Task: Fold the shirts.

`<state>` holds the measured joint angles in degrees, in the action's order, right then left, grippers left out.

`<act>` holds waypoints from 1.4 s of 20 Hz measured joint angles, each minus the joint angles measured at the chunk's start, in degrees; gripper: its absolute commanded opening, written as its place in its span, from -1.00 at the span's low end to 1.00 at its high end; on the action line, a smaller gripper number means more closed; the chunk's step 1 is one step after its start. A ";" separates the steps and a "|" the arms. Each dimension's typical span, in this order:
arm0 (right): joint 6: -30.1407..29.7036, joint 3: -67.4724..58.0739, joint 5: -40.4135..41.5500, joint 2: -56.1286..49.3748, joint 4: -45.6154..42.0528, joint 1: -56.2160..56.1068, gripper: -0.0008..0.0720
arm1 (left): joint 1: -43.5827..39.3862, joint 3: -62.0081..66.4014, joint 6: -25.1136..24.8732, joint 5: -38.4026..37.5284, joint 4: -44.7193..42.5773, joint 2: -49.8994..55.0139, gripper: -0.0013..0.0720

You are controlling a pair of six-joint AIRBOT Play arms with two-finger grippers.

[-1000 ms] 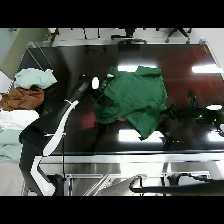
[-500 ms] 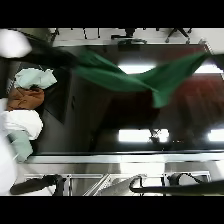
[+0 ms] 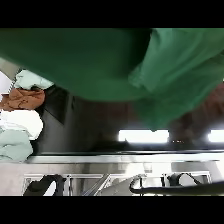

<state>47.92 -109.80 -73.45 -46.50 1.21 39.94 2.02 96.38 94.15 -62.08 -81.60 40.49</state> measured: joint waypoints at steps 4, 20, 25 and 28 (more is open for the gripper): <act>0.00 5.51 -2.10 -3.93 -5.11 -6.58 -0.93 | 2.10 -8.61 0.35 -3.41 5.84 6.51 -0.92; 4.35 21.24 12.90 -34.01 -28.87 -25.62 -0.15 | -2.84 -0.57 0.31 -2.71 14.08 53.00 0.92; 6.95 22.56 4.61 -32.22 -35.04 -16.65 0.12 | 1.33 -0.59 -2.47 -15.23 14.01 53.57 0.92; 7.82 26.75 1.53 -31.85 -38.10 -13.42 0.23 | 0.13 -11.65 -3.85 -16.83 14.16 50.62 0.92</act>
<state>55.75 -83.05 -71.92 -78.35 -36.88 26.52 2.15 84.73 90.30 -78.91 -67.44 91.11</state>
